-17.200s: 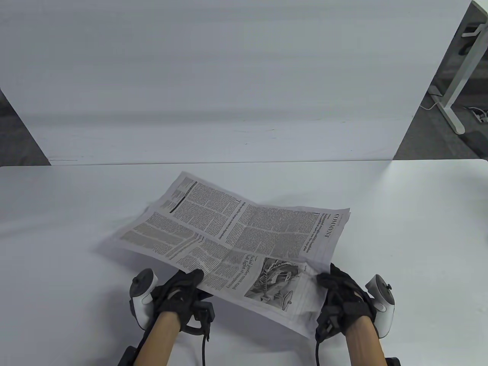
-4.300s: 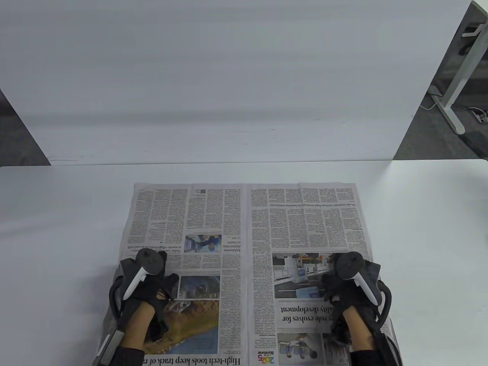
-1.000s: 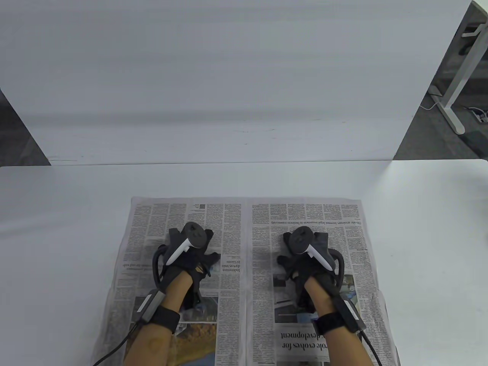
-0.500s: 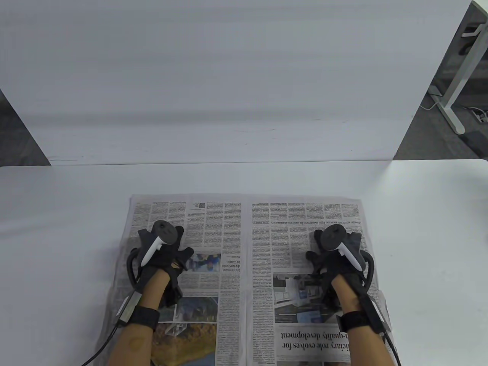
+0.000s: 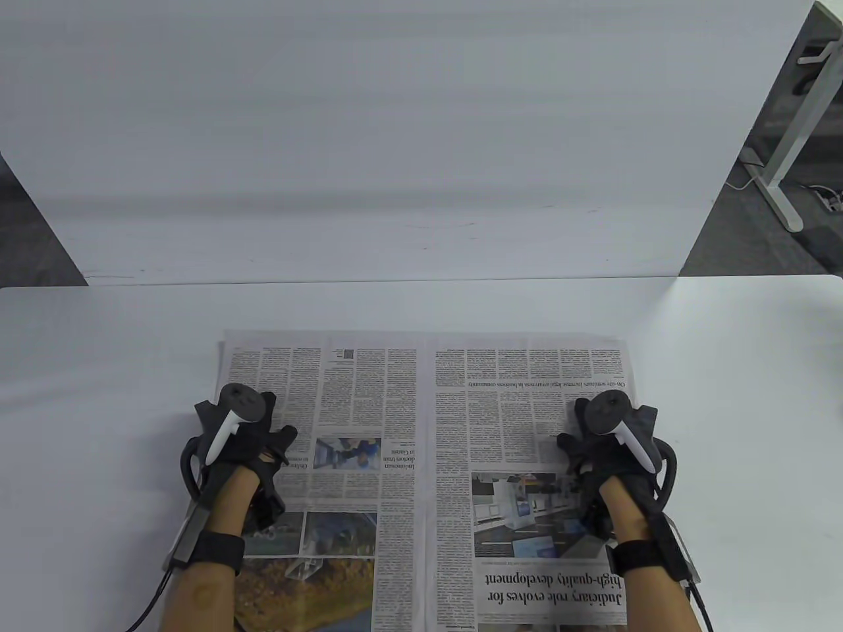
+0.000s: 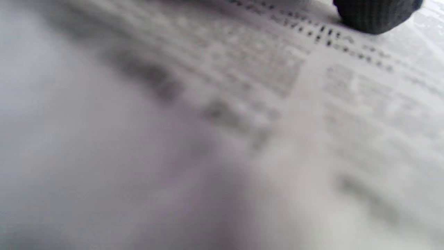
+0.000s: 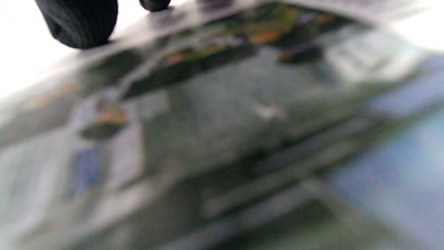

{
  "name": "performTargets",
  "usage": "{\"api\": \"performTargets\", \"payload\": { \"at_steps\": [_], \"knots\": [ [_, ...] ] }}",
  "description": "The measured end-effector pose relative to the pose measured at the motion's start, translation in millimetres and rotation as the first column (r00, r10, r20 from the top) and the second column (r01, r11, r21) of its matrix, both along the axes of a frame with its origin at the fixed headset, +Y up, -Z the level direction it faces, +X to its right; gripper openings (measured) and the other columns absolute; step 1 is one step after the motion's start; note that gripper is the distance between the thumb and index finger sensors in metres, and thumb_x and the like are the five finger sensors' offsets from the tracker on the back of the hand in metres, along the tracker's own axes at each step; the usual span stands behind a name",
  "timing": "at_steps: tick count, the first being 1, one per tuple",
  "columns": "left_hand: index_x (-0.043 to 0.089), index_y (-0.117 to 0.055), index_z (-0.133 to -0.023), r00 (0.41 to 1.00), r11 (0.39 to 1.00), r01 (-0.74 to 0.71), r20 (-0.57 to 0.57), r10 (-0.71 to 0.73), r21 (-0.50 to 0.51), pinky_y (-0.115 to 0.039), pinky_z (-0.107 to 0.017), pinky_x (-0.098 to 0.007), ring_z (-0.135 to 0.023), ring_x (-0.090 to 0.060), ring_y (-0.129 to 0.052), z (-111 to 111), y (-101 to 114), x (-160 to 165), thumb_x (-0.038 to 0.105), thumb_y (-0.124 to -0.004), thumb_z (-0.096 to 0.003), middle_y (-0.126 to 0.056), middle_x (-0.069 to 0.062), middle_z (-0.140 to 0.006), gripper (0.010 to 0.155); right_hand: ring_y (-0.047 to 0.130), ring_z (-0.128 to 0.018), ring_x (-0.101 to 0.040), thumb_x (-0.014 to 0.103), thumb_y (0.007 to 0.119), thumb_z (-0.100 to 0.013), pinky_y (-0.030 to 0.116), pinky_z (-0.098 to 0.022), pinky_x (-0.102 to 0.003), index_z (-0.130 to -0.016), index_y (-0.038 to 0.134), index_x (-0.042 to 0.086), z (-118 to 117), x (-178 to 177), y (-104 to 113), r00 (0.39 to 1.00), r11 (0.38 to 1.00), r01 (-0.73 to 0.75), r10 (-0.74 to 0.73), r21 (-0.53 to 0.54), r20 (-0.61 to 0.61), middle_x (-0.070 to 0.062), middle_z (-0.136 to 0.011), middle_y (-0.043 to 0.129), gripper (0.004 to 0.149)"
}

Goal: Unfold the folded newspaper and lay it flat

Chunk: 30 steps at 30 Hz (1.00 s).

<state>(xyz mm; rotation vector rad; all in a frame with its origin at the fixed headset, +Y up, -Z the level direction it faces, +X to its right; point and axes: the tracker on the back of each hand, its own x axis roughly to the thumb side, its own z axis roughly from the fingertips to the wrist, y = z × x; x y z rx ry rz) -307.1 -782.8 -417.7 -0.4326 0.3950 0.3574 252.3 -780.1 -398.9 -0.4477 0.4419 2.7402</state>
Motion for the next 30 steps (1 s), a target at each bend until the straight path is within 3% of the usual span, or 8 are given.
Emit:
{"api": "performTargets", "payload": {
  "at_steps": [9,13,16,19,22,27,30],
  "knots": [
    [0.045,-0.03,-0.106,0.999,0.998,0.051,0.012,-0.051,0.025,-0.016,-0.075,-0.072,-0.107,-0.048,-0.006,-2.1,12.0,2.3,0.056,-0.068,-0.0451,-0.011,0.002,-0.118,0.072,0.015,-0.104,-0.052,0.057,0.072,-0.045,0.026,-0.059,-0.084,-0.107,0.039,0.033,-3.2,-2.2,11.6,1.0,1.0,-0.025,0.024,-0.01,-0.019,-0.008,-0.119,0.023,0.075],
    [0.042,-0.03,-0.107,0.997,0.994,0.015,0.072,-0.023,0.111,-0.019,-0.075,-0.073,-0.108,-0.049,-0.009,7.2,36.0,14.2,0.055,-0.068,-0.0459,-0.011,0.0,-0.119,0.073,0.017,-0.104,-0.054,0.055,0.072,-0.046,0.026,-0.058,-0.085,-0.108,0.039,0.031,9.4,-15.9,30.3,0.997,0.999,0.003,0.001,0.047,-0.083,-0.011,-0.12,0.024,0.075],
    [0.04,-0.032,-0.108,0.989,0.993,0.04,0.141,-0.055,0.109,-0.022,-0.074,-0.073,-0.109,-0.05,-0.013,19.7,50.0,29.6,0.055,-0.067,-0.0464,-0.014,-0.003,-0.119,0.073,0.018,-0.104,-0.055,0.054,0.073,-0.046,0.025,-0.058,-0.084,-0.108,0.042,0.029,23.2,-30.2,41.4,0.99,0.997,-0.016,0.026,0.078,-0.137,-0.013,-0.12,0.027,0.074],
    [0.038,-0.038,-0.109,0.978,0.995,0.031,0.204,-0.051,0.099,-0.026,-0.074,-0.072,-0.109,-0.051,-0.02,37.2,57.8,45.8,0.054,-0.067,-0.047,-0.023,-0.005,-0.12,0.071,0.019,-0.103,-0.058,0.054,0.072,-0.047,0.023,-0.056,-0.084,-0.109,0.041,0.027,41.4,-44.9,48.3,0.984,0.999,0.032,-0.026,0.03,-0.177,-0.018,-0.12,0.029,0.074],
    [0.035,-0.05,-0.109,0.961,0.997,0.059,0.267,-0.068,0.041,-0.031,-0.075,-0.072,-0.11,-0.052,-0.031,55.9,58.3,61.5,0.052,-0.067,-0.0481,-0.037,-0.008,-0.121,0.066,0.019,-0.102,-0.06,0.053,0.071,-0.049,0.021,-0.056,-0.085,-0.11,0.044,0.024,60.1,-60.0,50.2,0.975,0.994,0.076,-0.091,-0.08,-0.203,-0.021,-0.12,0.032,0.073],
    [0.035,-0.056,-0.108,0.927,0.99,0.092,0.372,-0.046,-0.105,-0.035,-0.075,-0.07,-0.11,-0.05,-0.039,72.1,56.2,80.2,0.052,-0.068,-0.0489,-0.045,-0.008,-0.12,0.063,0.037,-0.102,-0.058,0.045,0.07,-0.051,0.027,-0.057,-0.084,-0.105,0.061,0.011,77.1,-75.6,48.2,0.97,0.995,0.007,-0.031,-0.099,-0.24,-0.026,-0.113,0.058,0.065],
    [0.034,-0.061,-0.107,0.916,0.984,0.118,0.396,-0.056,-0.133,-0.037,-0.075,-0.07,-0.109,-0.051,-0.043,78.7,56.1,89.3,0.051,-0.068,-0.0492,-0.052,-0.01,-0.119,0.061,0.043,-0.1,-0.059,0.042,0.07,-0.051,0.032,-0.058,-0.084,-0.103,0.067,0.009,83.3,-80.7,48.4,0.967,0.994,-0.047,0.02,-0.1,-0.256,-0.027,-0.111,0.063,0.062]
  ]
}}
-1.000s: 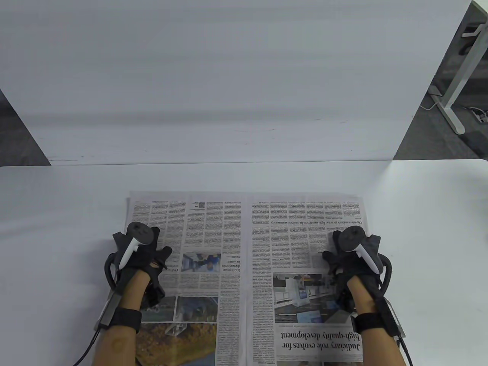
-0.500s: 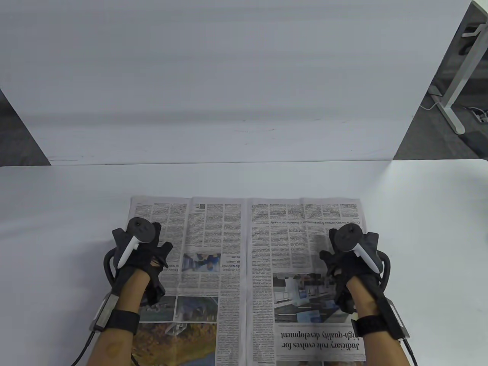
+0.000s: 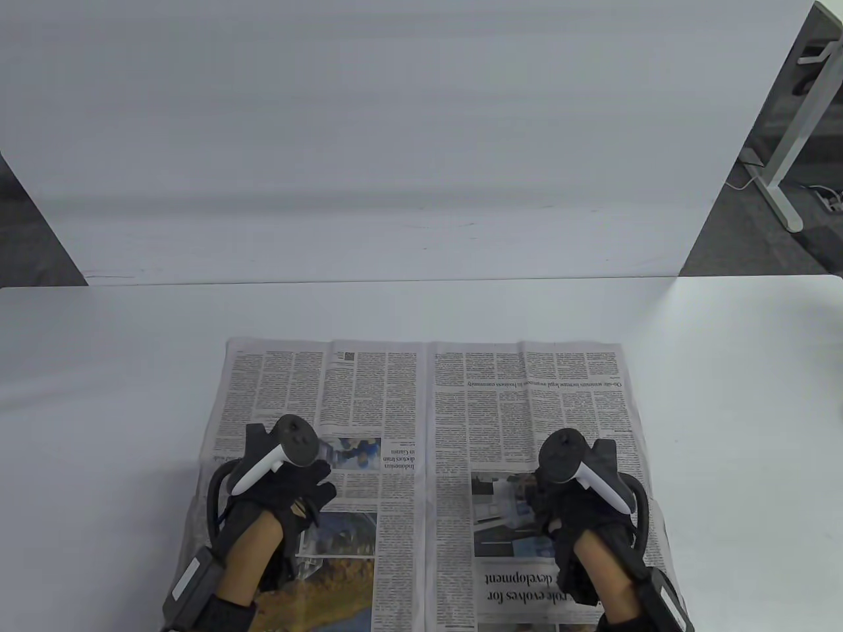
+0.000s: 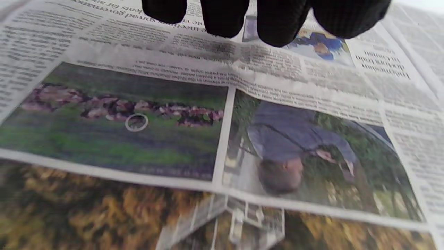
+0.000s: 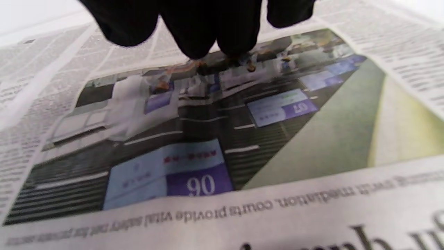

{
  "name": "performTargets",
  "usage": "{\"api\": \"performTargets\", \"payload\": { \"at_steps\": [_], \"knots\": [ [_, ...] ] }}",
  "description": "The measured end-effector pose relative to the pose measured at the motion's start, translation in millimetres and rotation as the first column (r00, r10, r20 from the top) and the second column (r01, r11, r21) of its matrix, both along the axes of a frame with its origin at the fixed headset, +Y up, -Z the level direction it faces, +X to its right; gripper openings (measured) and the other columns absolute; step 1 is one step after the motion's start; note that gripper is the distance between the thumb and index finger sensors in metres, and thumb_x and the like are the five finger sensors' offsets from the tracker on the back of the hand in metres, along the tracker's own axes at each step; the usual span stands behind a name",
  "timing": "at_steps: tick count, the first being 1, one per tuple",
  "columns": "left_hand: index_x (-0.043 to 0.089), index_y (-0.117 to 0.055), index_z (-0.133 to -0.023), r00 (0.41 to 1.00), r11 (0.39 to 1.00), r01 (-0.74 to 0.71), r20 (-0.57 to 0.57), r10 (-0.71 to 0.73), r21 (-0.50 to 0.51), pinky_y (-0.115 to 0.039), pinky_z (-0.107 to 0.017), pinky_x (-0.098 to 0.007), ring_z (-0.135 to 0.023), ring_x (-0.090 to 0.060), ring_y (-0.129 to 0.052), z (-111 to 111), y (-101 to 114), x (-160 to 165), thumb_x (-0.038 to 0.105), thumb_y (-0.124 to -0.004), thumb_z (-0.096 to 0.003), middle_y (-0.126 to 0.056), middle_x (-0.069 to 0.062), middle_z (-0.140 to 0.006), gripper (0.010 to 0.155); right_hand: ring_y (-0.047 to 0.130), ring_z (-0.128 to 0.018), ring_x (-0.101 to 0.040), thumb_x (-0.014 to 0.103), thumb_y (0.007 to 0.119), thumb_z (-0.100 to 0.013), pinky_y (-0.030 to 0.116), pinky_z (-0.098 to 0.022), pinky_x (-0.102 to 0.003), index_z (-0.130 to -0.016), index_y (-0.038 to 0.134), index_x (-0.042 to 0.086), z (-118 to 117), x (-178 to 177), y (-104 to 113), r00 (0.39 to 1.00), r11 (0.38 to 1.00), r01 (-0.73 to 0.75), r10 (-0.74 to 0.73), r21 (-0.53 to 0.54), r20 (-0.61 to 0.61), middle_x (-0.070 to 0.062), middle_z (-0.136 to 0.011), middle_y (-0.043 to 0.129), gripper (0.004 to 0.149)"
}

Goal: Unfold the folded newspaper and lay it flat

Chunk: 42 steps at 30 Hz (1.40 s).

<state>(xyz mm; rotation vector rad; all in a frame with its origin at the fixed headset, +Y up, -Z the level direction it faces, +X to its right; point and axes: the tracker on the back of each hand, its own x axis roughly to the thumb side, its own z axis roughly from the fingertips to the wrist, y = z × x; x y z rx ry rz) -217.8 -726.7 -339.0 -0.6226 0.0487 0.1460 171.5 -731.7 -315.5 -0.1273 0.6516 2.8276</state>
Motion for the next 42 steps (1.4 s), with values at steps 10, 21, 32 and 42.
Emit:
{"api": "performTargets", "payload": {
  "at_steps": [10,21,32,42],
  "knots": [
    [0.032,-0.06,-0.107,0.998,0.999,-0.051,-0.04,0.051,0.01,-0.044,-0.073,-0.07,-0.102,-0.06,-0.041,-11.4,-13.5,-1.8,0.049,-0.068,-0.049,-0.045,-0.01,-0.117,0.061,0.041,-0.101,-0.059,0.047,0.072,-0.05,0.037,-0.059,-0.084,-0.105,0.059,0.01,-10.4,1.1,-15.0,1.0,0.999,-0.003,0.004,-0.033,0.017,-0.026,-0.112,0.049,0.068],
    [0.033,-0.056,-0.107,0.984,0.991,-0.117,-0.124,0.125,0.068,-0.041,-0.073,-0.071,-0.103,-0.056,-0.028,-51.8,-22.2,-5.1,0.049,-0.07,-0.0482,-0.038,-0.006,-0.117,0.062,0.03,-0.104,-0.054,0.044,0.071,-0.05,0.035,-0.061,-0.083,-0.107,0.05,0.016,-55.6,3.3,-23.8,0.997,1.0,0.016,-0.017,0.008,0.08,-0.018,-0.116,0.039,0.067],
    [0.035,-0.049,-0.108,0.995,0.989,-0.042,-0.089,0.055,0.142,-0.035,-0.074,-0.071,-0.105,-0.057,-0.026,-48.0,-27.0,5.5,0.052,-0.07,-0.0475,-0.029,-0.005,-0.119,0.067,0.027,-0.103,-0.057,0.046,0.071,-0.049,0.035,-0.06,-0.083,-0.108,0.044,0.017,-51.3,-9.6,-20.9,0.998,0.997,-0.011,0.007,0.077,0.06,-0.019,-0.118,0.035,0.071],
    [0.039,-0.032,-0.108,0.989,0.97,-0.06,0.145,0.026,0.236,-0.028,-0.074,-0.073,-0.105,-0.055,-0.014,-30.3,-31.2,76.3,0.054,-0.066,-0.0472,-0.015,-0.004,-0.118,0.072,0.018,-0.105,-0.055,0.048,0.07,-0.049,0.032,-0.063,-0.083,-0.109,0.037,0.032,-36.4,-68.4,-26.2,0.991,0.987,0.046,-0.026,0.155,-0.129,-0.01,-0.121,0.022,0.071]
  ]
}}
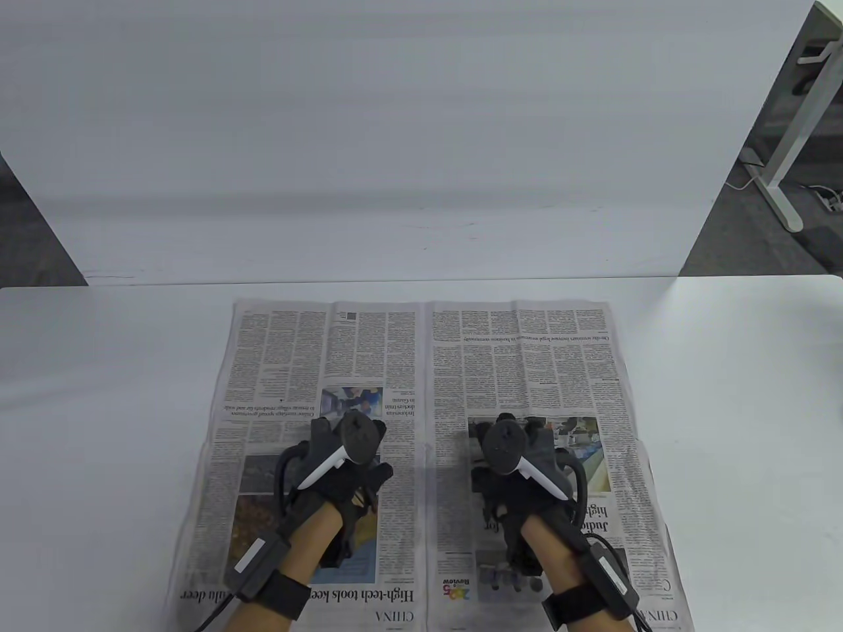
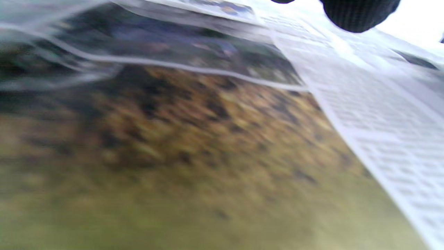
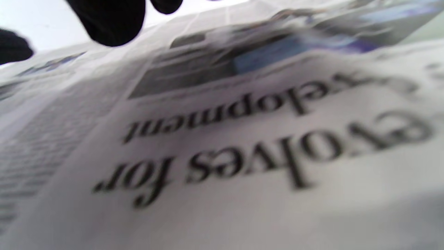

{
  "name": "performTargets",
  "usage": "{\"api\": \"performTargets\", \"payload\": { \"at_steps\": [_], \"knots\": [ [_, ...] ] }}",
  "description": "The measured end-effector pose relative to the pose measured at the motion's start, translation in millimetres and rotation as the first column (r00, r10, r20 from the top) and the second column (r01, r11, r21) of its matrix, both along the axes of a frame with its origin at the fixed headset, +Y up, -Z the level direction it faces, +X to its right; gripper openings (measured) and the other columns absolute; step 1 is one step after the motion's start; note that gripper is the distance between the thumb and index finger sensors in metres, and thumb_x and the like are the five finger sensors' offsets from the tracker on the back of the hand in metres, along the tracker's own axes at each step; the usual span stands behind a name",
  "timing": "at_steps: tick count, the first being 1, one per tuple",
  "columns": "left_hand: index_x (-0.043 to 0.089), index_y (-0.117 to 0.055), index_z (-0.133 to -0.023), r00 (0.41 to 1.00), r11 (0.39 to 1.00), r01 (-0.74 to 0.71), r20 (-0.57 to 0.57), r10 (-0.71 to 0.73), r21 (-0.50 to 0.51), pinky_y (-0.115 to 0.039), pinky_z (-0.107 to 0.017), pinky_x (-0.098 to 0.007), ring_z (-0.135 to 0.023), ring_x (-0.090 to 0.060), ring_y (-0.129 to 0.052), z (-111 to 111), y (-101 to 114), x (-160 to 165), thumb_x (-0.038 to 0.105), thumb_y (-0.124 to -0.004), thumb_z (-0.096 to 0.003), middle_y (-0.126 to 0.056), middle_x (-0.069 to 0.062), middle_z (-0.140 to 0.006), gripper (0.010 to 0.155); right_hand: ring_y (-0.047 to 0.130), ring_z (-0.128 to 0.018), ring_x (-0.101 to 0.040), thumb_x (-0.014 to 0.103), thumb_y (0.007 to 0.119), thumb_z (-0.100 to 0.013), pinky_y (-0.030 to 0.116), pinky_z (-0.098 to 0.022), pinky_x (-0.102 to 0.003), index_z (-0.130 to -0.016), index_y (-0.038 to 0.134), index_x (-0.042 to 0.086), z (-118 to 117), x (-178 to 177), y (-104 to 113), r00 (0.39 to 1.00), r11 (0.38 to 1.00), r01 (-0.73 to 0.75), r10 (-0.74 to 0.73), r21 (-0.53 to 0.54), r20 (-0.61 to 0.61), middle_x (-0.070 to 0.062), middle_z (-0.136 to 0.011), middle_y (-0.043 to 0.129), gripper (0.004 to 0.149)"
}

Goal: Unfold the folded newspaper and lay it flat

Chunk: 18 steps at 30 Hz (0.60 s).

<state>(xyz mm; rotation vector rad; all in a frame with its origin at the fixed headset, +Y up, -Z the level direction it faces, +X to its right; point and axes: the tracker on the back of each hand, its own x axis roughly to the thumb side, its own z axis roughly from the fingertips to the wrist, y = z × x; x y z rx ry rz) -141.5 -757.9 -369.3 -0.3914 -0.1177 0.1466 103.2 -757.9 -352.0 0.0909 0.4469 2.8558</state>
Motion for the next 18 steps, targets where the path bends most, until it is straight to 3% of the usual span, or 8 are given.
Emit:
{"api": "performTargets", "payload": {
  "at_steps": [7,18],
  "knots": [
    [0.04,-0.03,-0.108,0.999,0.997,0.036,0.034,-0.034,-0.071,-0.027,-0.072,-0.075,-0.104,-0.055,-0.012,5.1,-14.9,17.6,0.055,-0.066,-0.0473,-0.014,-0.003,-0.118,0.072,0.018,-0.104,-0.055,0.052,0.071,-0.047,0.031,-0.061,-0.084,-0.108,0.041,0.032,0.2,-10.6,-15.4,0.999,0.998,-0.009,0.006,-0.056,-0.045,-0.01,-0.12,0.026,0.07],
    [0.043,-0.026,-0.106,1.0,0.996,0.009,-0.025,-0.012,-0.091,-0.02,-0.071,-0.075,-0.104,-0.052,-0.005,1.3,-18.6,-2.7,0.055,-0.066,-0.0474,-0.01,0.001,-0.117,0.072,0.015,-0.104,-0.05,0.054,0.07,-0.047,0.027,-0.059,-0.084,-0.107,0.037,0.032,-4.6,4.3,-20.1,1.0,0.998,-0.012,0.012,-0.06,0.006,-0.007,-0.119,0.023,0.072]
  ]
}}
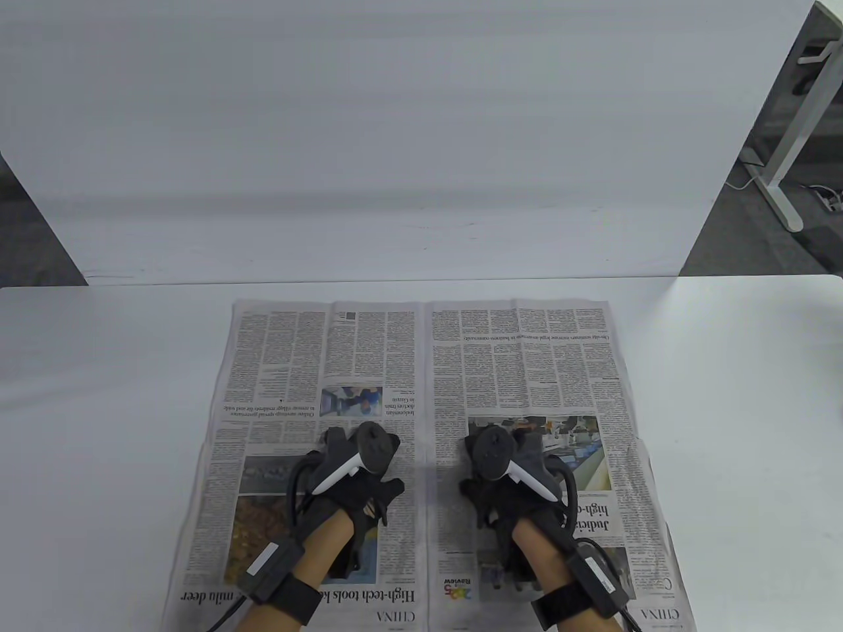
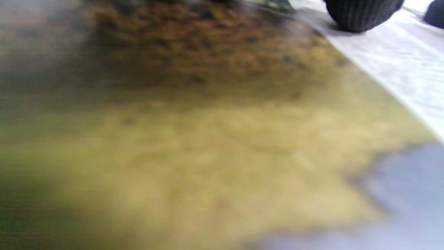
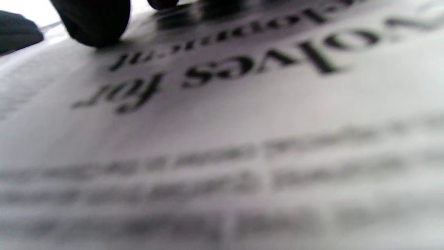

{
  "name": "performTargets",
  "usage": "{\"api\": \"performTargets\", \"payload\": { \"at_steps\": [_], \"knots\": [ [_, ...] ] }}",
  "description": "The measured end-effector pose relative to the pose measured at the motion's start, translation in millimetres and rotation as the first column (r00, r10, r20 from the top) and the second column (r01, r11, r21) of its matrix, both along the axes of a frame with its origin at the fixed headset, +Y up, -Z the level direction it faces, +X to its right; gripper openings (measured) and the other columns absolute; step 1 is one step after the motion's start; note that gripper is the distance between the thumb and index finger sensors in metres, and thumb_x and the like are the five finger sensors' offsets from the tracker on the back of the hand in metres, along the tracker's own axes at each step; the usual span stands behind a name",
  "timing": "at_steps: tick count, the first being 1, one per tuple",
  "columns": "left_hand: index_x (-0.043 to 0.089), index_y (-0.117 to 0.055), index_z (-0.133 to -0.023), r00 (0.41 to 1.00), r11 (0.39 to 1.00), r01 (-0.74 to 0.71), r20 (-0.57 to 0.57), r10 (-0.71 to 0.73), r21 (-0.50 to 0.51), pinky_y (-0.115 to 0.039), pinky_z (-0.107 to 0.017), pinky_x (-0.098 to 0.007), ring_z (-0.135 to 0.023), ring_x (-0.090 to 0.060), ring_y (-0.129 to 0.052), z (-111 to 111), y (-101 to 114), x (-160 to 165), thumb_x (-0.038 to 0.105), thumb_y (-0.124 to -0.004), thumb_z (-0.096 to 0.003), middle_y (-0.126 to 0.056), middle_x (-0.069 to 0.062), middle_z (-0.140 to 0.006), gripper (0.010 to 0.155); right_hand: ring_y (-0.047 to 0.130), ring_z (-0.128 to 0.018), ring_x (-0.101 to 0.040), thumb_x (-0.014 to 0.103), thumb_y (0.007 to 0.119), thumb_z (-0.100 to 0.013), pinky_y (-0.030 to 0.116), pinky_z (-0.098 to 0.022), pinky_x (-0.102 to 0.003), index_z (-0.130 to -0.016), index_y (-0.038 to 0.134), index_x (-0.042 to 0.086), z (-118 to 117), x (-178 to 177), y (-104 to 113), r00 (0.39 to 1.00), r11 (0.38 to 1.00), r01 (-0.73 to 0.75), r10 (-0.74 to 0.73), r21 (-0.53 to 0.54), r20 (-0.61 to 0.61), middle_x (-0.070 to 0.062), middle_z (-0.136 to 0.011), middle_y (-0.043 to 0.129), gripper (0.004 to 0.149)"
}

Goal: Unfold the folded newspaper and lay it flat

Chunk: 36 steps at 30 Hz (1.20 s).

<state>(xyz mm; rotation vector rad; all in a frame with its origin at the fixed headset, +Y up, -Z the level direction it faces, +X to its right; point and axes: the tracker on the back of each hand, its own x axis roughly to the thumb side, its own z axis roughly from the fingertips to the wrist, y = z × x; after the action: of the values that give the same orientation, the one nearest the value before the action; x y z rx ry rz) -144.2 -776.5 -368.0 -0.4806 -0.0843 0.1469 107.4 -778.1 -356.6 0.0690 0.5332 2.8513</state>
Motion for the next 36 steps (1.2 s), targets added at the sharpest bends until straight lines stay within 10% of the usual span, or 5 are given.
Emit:
{"api": "performTargets", "payload": {
  "at_steps": [36],
  "knots": [
    [0.043,-0.026,-0.106,0.889,0.996,-0.091,-0.449,0.09,0.02,-0.008,-0.071,-0.073,-0.104,-0.045,0.005,-10.1,-2.5,-140.8,0.054,-0.067,-0.0471,-0.006,0.004,-0.116,0.072,0.011,-0.104,-0.047,0.053,0.07,-0.048,0.023,-0.06,-0.08,-0.108,0.037,0.029,-2.2,145.5,-4.8,0.897,0.999,0.047,-0.048,0.014,0.439,-0.007,-0.119,0.022,0.073]
  ]
}}
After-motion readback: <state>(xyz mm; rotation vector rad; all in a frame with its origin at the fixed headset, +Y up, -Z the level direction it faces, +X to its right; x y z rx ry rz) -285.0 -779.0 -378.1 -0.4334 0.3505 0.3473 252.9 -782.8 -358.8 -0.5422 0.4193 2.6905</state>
